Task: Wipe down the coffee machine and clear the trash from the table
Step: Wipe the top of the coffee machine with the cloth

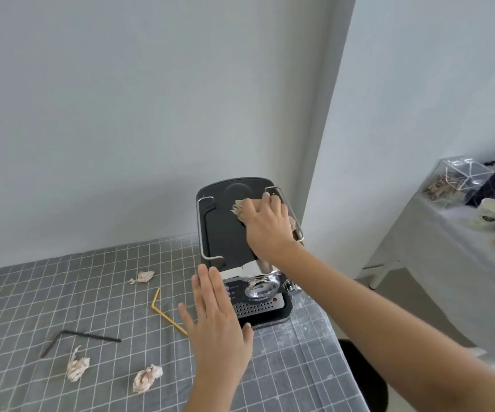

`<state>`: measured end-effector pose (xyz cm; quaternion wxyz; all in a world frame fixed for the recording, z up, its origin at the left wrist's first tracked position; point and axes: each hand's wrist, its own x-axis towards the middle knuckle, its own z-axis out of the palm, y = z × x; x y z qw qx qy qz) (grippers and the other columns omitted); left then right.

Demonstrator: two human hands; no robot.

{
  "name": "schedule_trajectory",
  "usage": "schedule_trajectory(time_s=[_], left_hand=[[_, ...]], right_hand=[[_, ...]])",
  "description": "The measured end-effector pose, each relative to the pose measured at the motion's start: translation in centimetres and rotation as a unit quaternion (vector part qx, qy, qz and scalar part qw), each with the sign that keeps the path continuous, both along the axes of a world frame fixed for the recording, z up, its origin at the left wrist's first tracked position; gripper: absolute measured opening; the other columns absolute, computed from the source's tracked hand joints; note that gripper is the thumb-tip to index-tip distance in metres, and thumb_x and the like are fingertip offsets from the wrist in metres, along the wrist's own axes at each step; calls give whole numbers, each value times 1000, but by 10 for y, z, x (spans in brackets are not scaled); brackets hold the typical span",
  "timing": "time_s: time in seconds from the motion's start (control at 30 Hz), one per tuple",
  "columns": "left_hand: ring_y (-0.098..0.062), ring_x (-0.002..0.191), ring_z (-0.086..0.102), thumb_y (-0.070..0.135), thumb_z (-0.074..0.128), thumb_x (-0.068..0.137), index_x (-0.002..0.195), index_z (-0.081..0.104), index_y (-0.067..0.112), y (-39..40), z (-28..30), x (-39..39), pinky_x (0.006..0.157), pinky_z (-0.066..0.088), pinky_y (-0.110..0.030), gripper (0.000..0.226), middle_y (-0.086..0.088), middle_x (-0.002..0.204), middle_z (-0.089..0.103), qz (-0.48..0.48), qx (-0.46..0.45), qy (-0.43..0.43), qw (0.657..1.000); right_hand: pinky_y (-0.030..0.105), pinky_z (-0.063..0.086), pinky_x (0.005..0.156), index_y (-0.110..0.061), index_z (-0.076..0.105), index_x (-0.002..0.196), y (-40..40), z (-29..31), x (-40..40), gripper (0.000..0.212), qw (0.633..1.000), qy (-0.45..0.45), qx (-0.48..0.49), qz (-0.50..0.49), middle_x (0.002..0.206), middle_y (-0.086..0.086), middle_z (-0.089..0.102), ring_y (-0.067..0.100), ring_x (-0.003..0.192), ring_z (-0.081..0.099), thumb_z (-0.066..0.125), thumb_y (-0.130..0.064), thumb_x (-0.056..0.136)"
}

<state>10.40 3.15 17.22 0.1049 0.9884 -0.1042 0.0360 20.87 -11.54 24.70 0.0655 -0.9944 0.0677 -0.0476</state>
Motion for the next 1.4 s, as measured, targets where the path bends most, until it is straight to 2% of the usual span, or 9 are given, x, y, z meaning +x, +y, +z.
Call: schedule_trajectory(time_s=[0.3, 0.53, 0.7, 0.8, 0.93, 1.07, 1.13, 1.27, 1.4], left_hand=[[-27, 147, -11, 58, 63, 75, 142, -30, 6, -1, 10, -3, 115, 10, -52, 126, -11, 155, -28, 2, -14, 11, 1000], [-30, 147, 6, 59, 69, 67, 146, -20, 5, -1, 10, -3, 113, 24, -53, 130, -15, 158, -15, -8, -8, 3, 1000], [-30, 146, 12, 55, 74, 63, 149, -8, 6, 0, 10, -1, 111, 26, -56, 129, -14, 159, -5, -14, -5, 1, 1000], [-31, 145, 16, 54, 77, 59, 150, -5, 6, 4, 7, 0, 109, 28, -58, 132, -15, 159, 0, -19, -7, 0, 1000], [-29, 147, 2, 56, 70, 68, 147, -20, 6, 4, 5, 0, 113, 15, -54, 129, -13, 158, -16, -16, -7, 8, 1000], [-27, 147, -9, 58, 62, 75, 142, -30, 6, 1, 9, -2, 116, 8, -52, 126, -11, 155, -27, -5, -3, 10, 1000], [-27, 147, -8, 57, 63, 74, 142, -30, 6, 1, 10, -3, 116, 9, -52, 126, -12, 155, -26, -5, -7, 13, 1000], [-28, 147, 1, 55, 71, 67, 146, -21, 6, 1, 6, -1, 114, 14, -54, 130, -13, 158, -15, -8, -11, -3, 1000], [-30, 146, 11, 52, 77, 61, 149, -7, 4, 3, 2, 0, 111, 19, -56, 132, -15, 159, -4, -10, -2, -4, 1000]], right_hand=[[37, 39, 80, 6, 47, 127, 16, -3, -11, 35, 991, -28, -42, -122, 106, 25, 67, 37, 100, 55, 37, -6, 96], [40, 36, 78, 0, 51, 117, 32, 19, -16, 33, 981, -75, 78, -161, 111, 22, 66, 38, 107, 54, 27, -20, 107], [40, 38, 69, -7, 42, 113, 43, 31, -25, 17, 967, -103, 214, -93, 103, 21, 67, 39, 100, 57, 35, -4, 98], [40, 35, 72, -9, 44, 114, 30, 34, -21, 27, 966, -165, 178, -87, 108, 17, 65, 37, 98, 51, 35, 4, 91], [46, 41, 82, -10, 39, 126, 19, 16, -14, 31, 986, -68, 96, -117, 114, 19, 58, 43, 104, 56, 39, -5, 95], [40, 48, 67, -7, 47, 126, 36, -9, -21, 48, 991, -18, -9, -132, 101, 24, 58, 36, 82, 62, 57, -42, 94], [33, 46, 55, -10, 63, 107, 40, -10, -26, 43, 987, -46, -40, -152, 85, 20, 65, 29, 64, 60, 78, -37, 76], [35, 36, 55, -6, 63, 103, 32, -17, -45, 35, 991, -115, -11, -61, 98, 23, 65, 34, 66, 56, 68, -3, 69], [37, 41, 71, -13, 55, 113, 12, -21, -60, 34, 989, -115, 56, 77, 122, 12, 58, 34, 85, 54, 62, -1, 81]])
